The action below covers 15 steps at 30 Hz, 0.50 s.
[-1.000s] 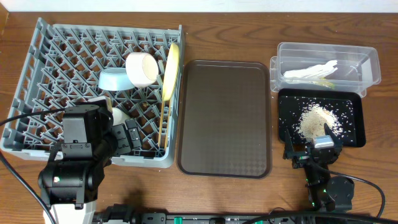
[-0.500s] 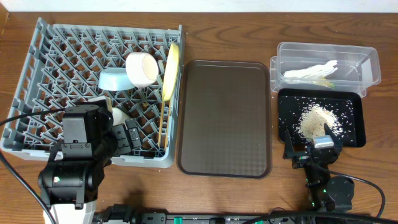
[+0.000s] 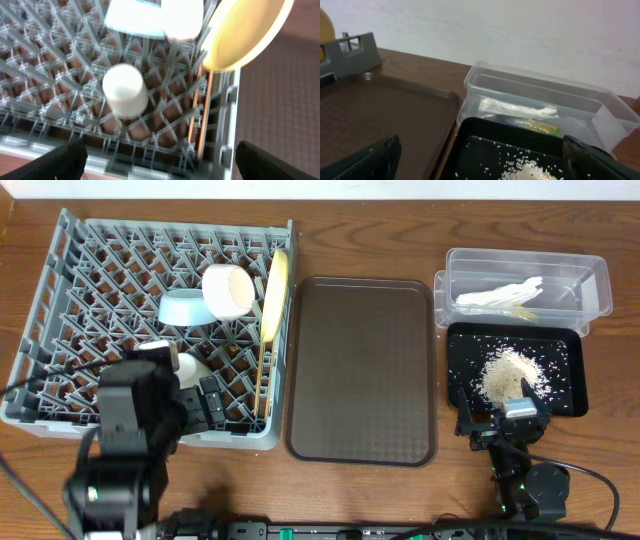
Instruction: Sort waste into correct bins and load items into the dishwasher
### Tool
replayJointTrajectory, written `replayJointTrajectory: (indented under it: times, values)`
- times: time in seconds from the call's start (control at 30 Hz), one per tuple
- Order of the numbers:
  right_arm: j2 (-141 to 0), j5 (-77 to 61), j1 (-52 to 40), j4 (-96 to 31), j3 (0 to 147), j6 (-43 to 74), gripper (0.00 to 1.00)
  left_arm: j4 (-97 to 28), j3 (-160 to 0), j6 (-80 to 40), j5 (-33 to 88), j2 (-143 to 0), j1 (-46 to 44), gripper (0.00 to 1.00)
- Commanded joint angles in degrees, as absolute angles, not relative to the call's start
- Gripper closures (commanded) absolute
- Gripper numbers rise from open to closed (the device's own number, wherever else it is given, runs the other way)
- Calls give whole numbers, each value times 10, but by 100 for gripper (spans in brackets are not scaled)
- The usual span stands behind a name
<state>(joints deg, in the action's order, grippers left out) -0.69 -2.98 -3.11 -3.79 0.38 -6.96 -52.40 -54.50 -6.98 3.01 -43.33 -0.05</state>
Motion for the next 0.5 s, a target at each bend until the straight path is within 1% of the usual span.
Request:
replayJointTrajectory:
  times: [0.0, 0.2, 0.47]
  values:
    - [-3, -32, -17, -41, 3, -76, 1, -455, -431, -63, 25, -336, -3, 3]
    - [-3, -32, -17, -41, 3, -76, 1, -316, -262, -88, 25, -196, -3, 2]
    - [-3, -32, -17, -41, 3, -76, 1, -142, -103, -89, 25, -55, -3, 2]
